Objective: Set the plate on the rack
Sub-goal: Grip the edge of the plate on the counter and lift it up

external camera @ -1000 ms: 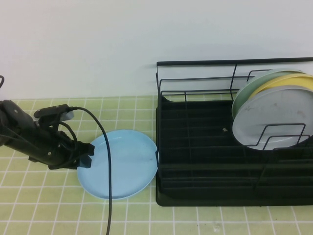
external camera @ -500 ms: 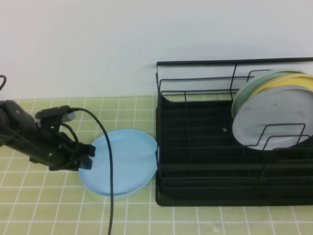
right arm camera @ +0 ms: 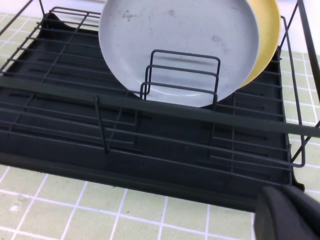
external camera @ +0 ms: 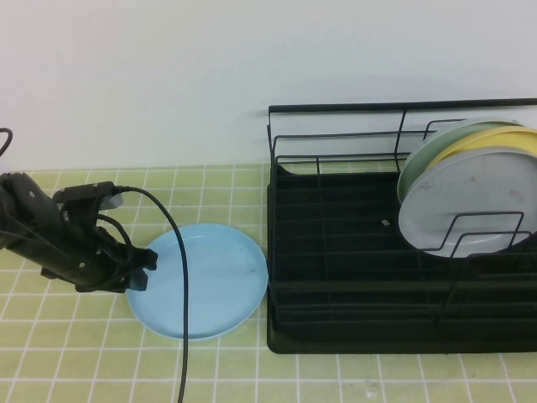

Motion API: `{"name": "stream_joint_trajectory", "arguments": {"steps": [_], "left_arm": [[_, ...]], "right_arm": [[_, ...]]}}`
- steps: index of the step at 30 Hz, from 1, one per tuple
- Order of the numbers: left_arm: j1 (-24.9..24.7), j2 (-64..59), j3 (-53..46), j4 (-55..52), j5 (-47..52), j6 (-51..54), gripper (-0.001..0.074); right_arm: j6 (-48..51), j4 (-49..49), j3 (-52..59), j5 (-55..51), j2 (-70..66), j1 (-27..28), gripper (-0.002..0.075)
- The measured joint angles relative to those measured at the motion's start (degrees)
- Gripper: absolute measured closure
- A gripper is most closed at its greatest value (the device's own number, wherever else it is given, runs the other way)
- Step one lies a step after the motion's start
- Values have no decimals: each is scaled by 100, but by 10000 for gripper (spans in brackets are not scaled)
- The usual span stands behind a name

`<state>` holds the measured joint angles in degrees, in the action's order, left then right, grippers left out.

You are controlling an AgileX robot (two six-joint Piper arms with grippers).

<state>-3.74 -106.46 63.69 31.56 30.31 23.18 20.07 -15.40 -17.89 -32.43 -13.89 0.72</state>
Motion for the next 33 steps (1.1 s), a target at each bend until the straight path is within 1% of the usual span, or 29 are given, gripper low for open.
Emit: {"name": "stream_joint_trajectory", "arguments": {"steps": [3, 9, 11, 13, 16, 23, 26, 30, 33], "left_arm": [[0, 0, 0, 0, 0, 0, 561], [0, 0, 0, -3, 36, 77, 563], [0, 0, 0, -57, 44, 126, 580], [0, 0, 0, -100, 78, 126, 625], [0, 0, 0, -197, 120, 126, 730], [0, 0, 0, -250, 170, 126, 734], [0, 63, 144, -314, 312, 134, 734], [53, 420, 439, -599, 607, 134, 735], [220, 863, 533, -656, 699, 196, 735]], "right_arm": [[0, 0, 0, 0, 0, 0, 727], [0, 0, 0, 0, 0, 0, 727], [0, 0, 0, 0, 0, 0, 727], [0, 0, 0, 0, 0, 0, 727], [0, 0, 0, 0, 0, 0, 727], [0, -35, 0, 0, 0, 0, 727], [0, -112, 0, 0, 0, 0, 727], [0, -112, 0, 0, 0, 0, 727], [4, -122, 0, 0, 0, 0, 727]]}}
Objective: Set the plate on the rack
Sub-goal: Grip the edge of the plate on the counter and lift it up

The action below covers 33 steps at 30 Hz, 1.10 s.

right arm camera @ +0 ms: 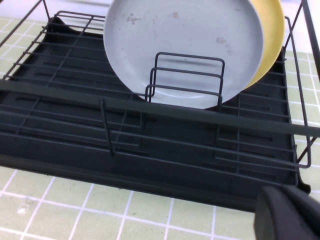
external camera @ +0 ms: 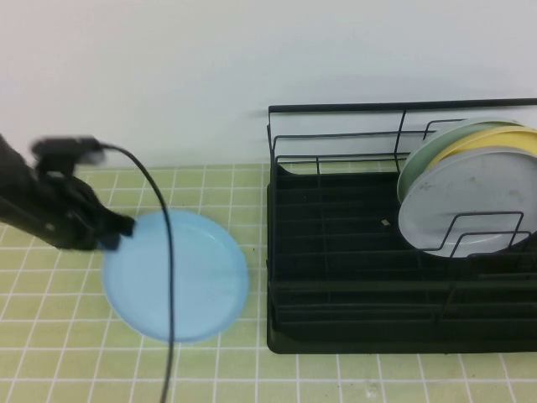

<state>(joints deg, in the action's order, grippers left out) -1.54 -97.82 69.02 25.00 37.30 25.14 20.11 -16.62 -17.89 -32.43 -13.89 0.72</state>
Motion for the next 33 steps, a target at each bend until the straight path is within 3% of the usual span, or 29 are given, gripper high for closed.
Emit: {"name": "stream_joint_trajectory", "arguments": {"steps": [7, 11, 15, 20, 23, 28, 30, 33], "left_arm": [[316, 1513, 0, 242, 0, 475, 735], [316, 2360, 0, 1278, 44, 1116, 734], [316, 3144, 0, 2768, 266, 2583, 734], [316, 3696, 0, 4507, 626, 3491, 734], [316, 3749, 0, 5323, 1001, 3798, 735], [140, 3749, 0, 6024, 1363, 4012, 734], [-73, 3749, 0, 6024, 1430, 4025, 734], [-500, 3749, 0, 6010, 1496, 4134, 734]], "right_arm": [[0, 0, 0, 10, 0, 0, 727], [0, -310, 0, 281, 0, 0, 727], [188, -2484, -81, 654, 0, 0, 727], [2424, -5557, -505, 319, -4, 0, 720], [2912, -6525, -879, 18, -41, 0, 639], [2935, -6747, -1456, -301, -347, 0, 306], [2888, -6761, -1623, -431, -461, 0, 235], [2832, -7015, -1752, -577, -642, 0, 195]]}}
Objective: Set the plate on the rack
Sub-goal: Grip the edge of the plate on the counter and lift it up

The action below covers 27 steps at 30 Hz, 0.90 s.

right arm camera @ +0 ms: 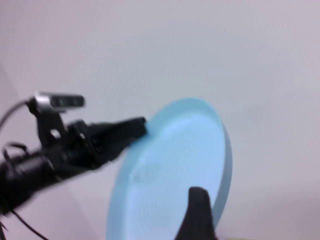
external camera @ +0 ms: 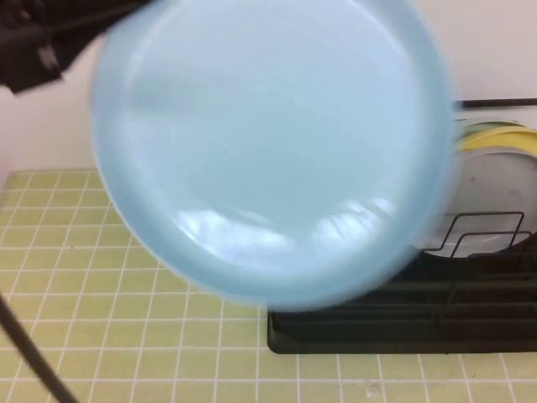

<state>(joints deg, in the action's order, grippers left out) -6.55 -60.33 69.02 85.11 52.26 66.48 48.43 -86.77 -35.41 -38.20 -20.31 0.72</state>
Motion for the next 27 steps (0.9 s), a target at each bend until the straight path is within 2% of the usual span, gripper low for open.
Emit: {"name": "stream_joint_trajectory", "arguments": {"steps": [3, 6, 14, 20, 27], "left_arm": [[-485, 0, 0, 0, -271, 184, 734], [-879, 0, 0, 11, -704, 197, 734], [-1556, 0, 0, 26, -1220, 575, 734], [-1842, 0, 0, 175, -1448, 761, 734], [-1842, 0, 0, 395, -1415, 860, 734]], "right_arm": [[-14, -466, 0, -85, -164, 0, 183], [-14, -512, 0, -85, -229, 0, 179], [-187, -502, 0, -384, -229, 0, 178], [-720, -376, 0, -570, -229, 0, 177], [-1061, -248, 0, -594, -229, 0, 176]]}}
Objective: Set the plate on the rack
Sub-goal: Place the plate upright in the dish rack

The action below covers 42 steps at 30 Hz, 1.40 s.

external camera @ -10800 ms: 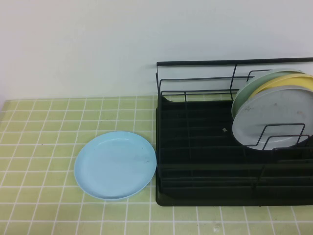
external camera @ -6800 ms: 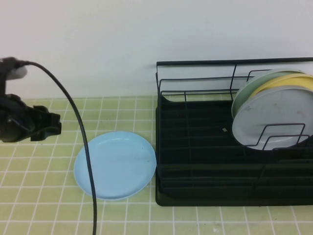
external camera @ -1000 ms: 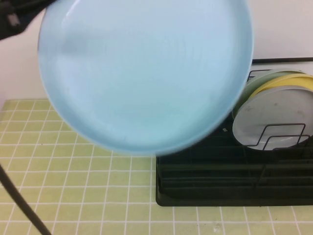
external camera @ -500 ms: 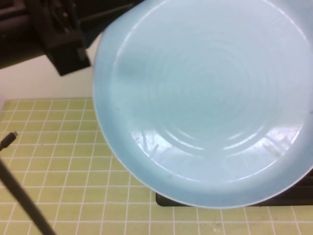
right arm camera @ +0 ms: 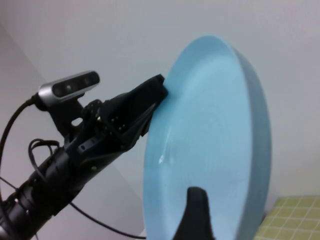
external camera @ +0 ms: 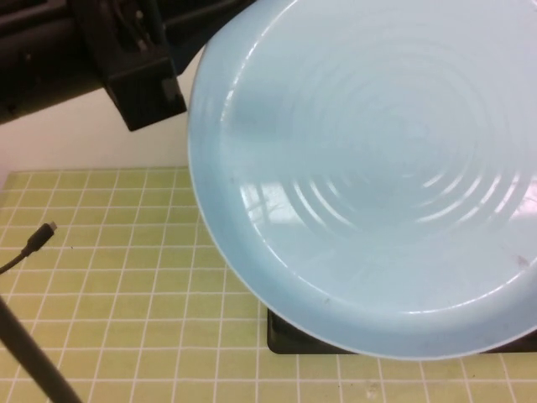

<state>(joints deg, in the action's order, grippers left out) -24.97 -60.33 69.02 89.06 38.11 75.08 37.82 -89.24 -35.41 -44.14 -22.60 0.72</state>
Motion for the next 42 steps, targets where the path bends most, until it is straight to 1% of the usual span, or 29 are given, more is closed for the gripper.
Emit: {"name": "stream_joint_trajectory", "arguments": {"steps": [7, 11, 17, 22, 26, 34, 38, 42], "left_arm": [[0, 0, 0, 55, 9, 140, 734], [0, 0, 0, 78, 60, 140, 734], [0, 0, 0, 105, 60, 156, 734], [0, 0, 0, 148, 50, 264, 734], [0, 0, 0, 195, 35, 264, 734], [0, 0, 0, 283, 35, 264, 734], [0, 0, 0, 283, 72, 264, 734], [0, 0, 0, 358, 168, 253, 734]], "right_arm": [[-239, 13, 0, -127, -197, 0, 177], [-239, -178, 0, -462, -559, 0, 188], [39, -489, 0, -763, -980, 0, 193], [153, -526, 0, -910, -1118, 0, 193], [312, -798, 0, -971, -1233, 0, 197], [652, -912, 0, -1226, -1436, 0, 305], [760, -945, 0, -1271, -1554, 0, 328], [783, -945, 0, -1300, -1644, 0, 335]]}}
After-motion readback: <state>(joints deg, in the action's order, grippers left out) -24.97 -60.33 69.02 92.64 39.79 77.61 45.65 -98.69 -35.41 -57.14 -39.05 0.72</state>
